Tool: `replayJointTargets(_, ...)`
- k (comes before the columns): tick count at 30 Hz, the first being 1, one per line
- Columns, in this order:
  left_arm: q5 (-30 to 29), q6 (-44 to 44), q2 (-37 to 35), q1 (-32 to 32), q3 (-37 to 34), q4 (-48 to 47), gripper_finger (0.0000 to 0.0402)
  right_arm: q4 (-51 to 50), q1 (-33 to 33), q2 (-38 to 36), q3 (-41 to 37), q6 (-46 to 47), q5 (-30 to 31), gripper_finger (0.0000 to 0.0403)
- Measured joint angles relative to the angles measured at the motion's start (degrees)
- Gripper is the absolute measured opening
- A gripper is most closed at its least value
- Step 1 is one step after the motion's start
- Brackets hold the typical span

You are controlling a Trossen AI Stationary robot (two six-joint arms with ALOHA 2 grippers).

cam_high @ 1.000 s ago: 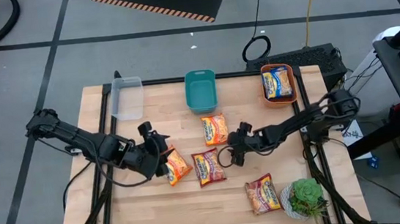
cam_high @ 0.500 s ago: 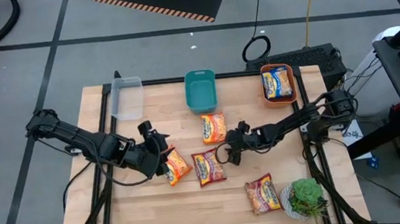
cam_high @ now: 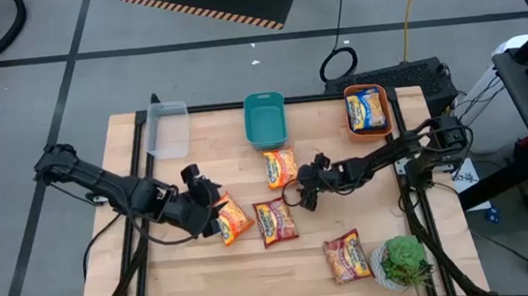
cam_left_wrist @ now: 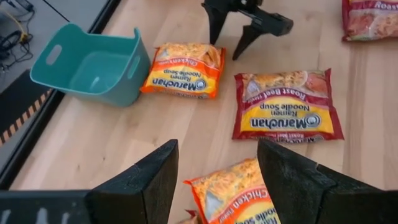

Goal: Sort Maruchan noodles
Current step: Put the top orange noodle pack into the blue bin

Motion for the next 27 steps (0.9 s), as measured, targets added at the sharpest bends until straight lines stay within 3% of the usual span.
replayJointTargets(18,0.1,-6.6,0.0,-4.3,0.0,-0.9,0.0225,6.9,-2.8,3.8,0.1,-4.2,0.1,0.0255)
replayJointTargets(22,0.0,-6.6,0.0,-4.8,0.0,-0.9,0.0225,8.0,-3.0,4.5,0.1,-5.3,-0.1,0.0230)
replayJointTargets(27,0.0,-6.1,0.0,-4.9,0.0,-0.9,0.0225,8.0,-3.0,4.4,0.1,-6.7,-0.8,0.0168)
